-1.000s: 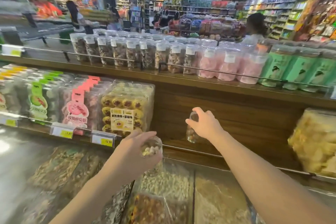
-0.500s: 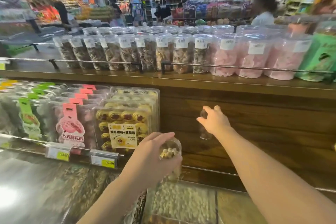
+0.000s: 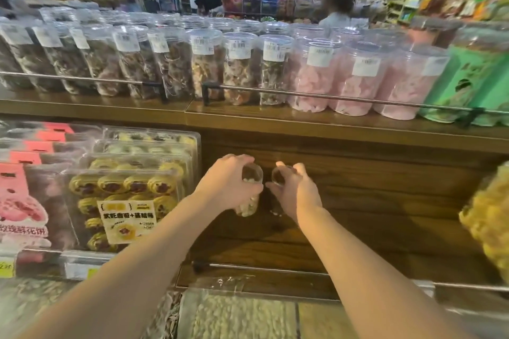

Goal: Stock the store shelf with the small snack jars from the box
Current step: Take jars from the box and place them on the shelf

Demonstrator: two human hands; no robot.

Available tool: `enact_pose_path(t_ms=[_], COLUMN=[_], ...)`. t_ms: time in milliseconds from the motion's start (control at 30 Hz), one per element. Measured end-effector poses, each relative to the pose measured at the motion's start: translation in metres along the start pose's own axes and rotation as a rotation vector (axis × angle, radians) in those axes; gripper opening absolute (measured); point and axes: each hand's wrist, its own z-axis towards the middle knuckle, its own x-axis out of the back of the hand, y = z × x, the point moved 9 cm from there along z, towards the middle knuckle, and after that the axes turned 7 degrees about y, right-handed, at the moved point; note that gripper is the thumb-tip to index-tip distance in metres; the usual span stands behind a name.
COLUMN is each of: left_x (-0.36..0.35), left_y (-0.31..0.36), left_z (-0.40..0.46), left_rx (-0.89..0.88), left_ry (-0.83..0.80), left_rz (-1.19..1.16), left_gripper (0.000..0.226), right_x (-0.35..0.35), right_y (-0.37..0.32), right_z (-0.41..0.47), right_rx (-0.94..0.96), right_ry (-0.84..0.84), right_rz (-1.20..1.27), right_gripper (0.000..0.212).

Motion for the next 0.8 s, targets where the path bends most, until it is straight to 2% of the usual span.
enact_pose_path(t_ms=[33, 133, 333, 500, 667, 733, 800], left_x=[0.0, -0.003, -0.025, -0.022, 0.005, 0.02, 0.037], left_y=[0.0, 0.003, -0.006, -0.009, 0.0, 0.003, 0.006], left_z=[0.005, 0.015, 0.021, 0.018, -0.002, -0.017, -0.036], left_rx=[0.002, -0.001, 0.036, 0.032, -0.016, -0.035, -0.053], left_ry=[0.01, 0.018, -0.032, 0.053, 0.093, 0.094, 0.093], left_rz=[0.004, 0.004, 0.016, 0.047, 0.082, 0.09, 0.104], left_gripper=[0.071, 0.07, 0.069, 0.063, 0.056, 0.052, 0.05], right_x=[0.003, 0.006, 0.002, 0.006, 0.012, 0.019, 0.033], right_y=[0.001, -0.002, 0.0, -0.002, -0.012, -0.018, -0.021], right_z=[0.001, 0.001, 0.001, 0.0, -0.004, -0.009, -0.016], right_rx=[-0.024, 0.002, 0.004, -0.002, -0.065, -0.088, -0.109], right_ry=[0.035, 0.072, 0.047, 0.035, -0.096, -0.184, -0.203], right_rz=[0.047, -0.017, 0.003, -0.041, -0.111, -0.184, -0.234], right_gripper=[0.064, 0.062, 0.065, 0.067, 0.069, 0.079, 0.088])
